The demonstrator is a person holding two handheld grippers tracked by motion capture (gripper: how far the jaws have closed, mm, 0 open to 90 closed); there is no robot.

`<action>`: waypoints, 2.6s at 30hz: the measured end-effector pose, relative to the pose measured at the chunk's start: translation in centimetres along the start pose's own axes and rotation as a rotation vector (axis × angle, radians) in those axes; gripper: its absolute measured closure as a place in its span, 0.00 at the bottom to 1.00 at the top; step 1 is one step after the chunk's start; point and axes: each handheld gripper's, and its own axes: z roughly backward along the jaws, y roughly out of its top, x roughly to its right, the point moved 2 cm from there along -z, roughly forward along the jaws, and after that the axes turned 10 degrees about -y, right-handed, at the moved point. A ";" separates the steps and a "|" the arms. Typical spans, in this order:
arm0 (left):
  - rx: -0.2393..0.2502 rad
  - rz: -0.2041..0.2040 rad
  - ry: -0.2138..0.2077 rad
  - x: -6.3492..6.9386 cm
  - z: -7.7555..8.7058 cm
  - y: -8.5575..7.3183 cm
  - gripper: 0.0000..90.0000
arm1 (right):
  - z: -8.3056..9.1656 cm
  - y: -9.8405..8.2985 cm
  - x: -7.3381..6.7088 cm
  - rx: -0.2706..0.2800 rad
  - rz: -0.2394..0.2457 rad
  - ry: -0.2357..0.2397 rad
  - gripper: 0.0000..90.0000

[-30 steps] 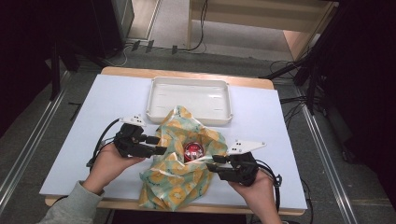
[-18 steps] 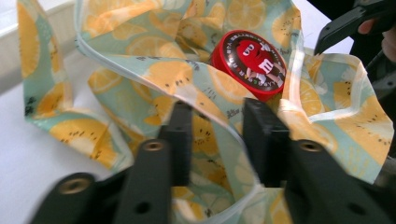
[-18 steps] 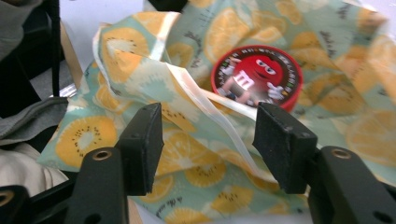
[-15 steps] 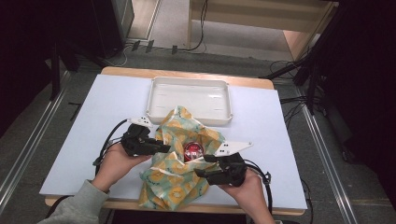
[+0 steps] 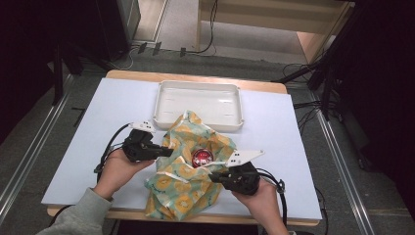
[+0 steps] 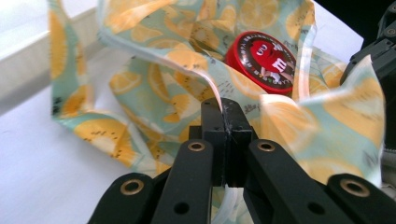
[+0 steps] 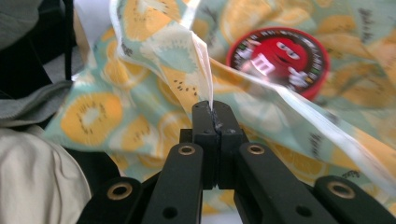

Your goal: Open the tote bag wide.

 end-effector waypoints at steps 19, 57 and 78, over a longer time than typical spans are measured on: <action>0.033 0.039 0.075 -1.7 2.9 -0.9 1.00 | 4.3 -3.5 3.9 0.024 -0.108 -0.125 1.00; 0.069 0.079 0.065 -2.5 4.9 -1.8 0.56 | 6.2 -5.9 5.3 0.027 -0.183 -0.158 0.64; 0.001 -0.010 -0.006 -0.1 1.2 2.8 0.95 | 5.3 -0.4 7.6 0.082 -0.195 -0.123 0.93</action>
